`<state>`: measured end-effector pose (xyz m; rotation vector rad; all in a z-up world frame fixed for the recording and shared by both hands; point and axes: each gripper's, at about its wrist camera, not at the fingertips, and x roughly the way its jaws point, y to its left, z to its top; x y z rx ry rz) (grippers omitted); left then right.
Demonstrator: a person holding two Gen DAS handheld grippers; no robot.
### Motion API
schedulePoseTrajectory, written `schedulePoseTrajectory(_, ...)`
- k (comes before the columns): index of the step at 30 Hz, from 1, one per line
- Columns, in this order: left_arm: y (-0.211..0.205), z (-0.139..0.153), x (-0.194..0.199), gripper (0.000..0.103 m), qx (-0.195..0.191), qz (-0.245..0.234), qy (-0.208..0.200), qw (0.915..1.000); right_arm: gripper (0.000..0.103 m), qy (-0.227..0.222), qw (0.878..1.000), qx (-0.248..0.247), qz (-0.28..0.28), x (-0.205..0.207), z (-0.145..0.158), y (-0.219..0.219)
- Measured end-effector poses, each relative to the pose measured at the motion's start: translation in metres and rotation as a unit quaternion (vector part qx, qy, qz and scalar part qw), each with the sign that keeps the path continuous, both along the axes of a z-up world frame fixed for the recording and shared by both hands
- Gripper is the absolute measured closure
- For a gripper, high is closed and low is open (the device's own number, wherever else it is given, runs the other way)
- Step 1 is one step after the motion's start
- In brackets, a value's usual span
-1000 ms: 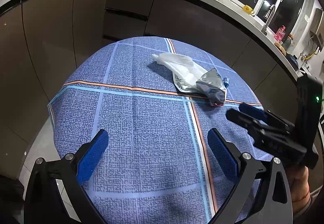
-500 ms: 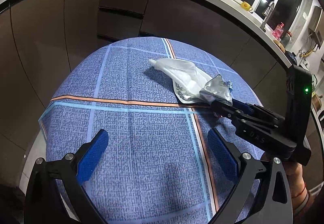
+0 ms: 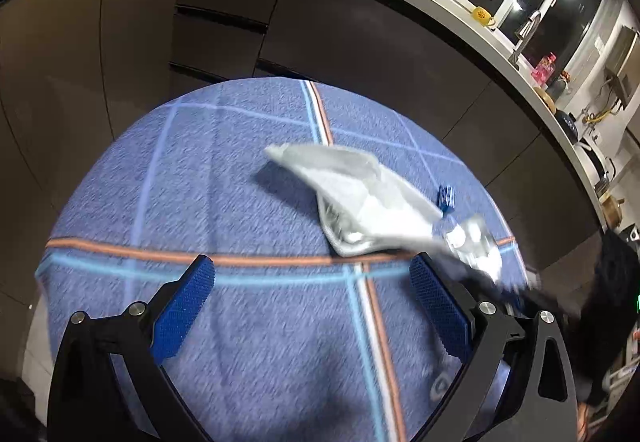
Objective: Collect trash
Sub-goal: 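Grasp the white plastic sheet with the left tool while the right tool holds the chip bag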
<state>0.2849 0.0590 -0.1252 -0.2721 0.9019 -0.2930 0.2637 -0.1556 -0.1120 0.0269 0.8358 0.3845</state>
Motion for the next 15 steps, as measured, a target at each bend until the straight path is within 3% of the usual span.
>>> schedulePoseTrajectory(15, -0.052, 0.004, 0.076, 0.009, 0.037, -0.018, 0.017, 0.9990, 0.089, 0.014, 0.999, 0.023, -0.034, -0.029, -0.002, -0.037)
